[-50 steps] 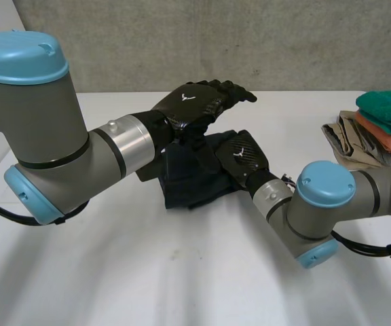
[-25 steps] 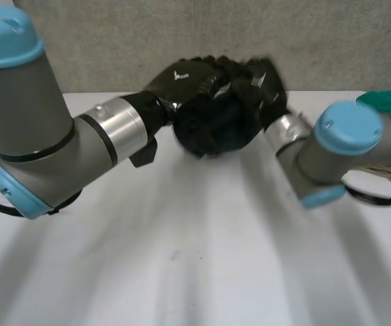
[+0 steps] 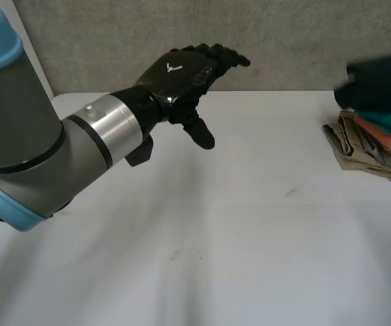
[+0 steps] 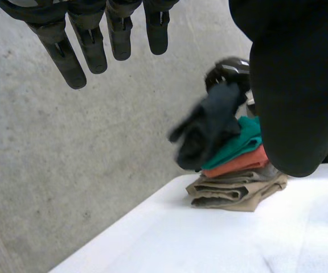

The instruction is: Fold the laundry.

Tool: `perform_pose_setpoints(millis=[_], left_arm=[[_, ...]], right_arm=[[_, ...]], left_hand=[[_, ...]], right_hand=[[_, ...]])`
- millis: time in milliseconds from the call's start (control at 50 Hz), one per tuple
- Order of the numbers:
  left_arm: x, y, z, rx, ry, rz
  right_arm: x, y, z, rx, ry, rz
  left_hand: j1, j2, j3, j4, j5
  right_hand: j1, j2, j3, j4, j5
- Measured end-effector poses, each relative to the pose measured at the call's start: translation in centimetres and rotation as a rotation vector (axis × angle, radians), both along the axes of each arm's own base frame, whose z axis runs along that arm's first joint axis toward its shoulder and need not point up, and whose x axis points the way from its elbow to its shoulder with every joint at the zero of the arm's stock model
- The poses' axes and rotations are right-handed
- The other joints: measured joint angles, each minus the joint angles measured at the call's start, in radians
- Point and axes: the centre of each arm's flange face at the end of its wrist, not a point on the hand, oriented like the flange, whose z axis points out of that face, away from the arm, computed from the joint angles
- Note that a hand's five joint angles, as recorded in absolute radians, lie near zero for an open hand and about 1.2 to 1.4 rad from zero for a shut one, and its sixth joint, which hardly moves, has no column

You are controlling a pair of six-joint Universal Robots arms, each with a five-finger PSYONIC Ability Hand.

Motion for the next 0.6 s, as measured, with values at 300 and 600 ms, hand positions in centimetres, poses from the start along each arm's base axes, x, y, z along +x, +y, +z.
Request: perform_pose_setpoints(millis=[300, 600], left_arm=[[-0.1, 0.0, -1.5, 0.034, -0.025, 0.002], [-0.4, 0.8, -0.8, 0.019, -0.010, -0.015]], right_arm=[[-7.8, 1.5, -11.1, 0.139, 0.052, -0.007], [-7.6, 3.0, -5.5, 0.237, -0.085, -0.174]], left_hand=[[0.000, 0.000, 0.000, 0.000, 0.003], [0.000, 0.000, 0.000, 0.000, 0.003]], right_hand=[[0.000, 0.000, 0.008, 0.001, 0.081], [-0.811, -0.932, -0.943, -0.988, -0.892]])
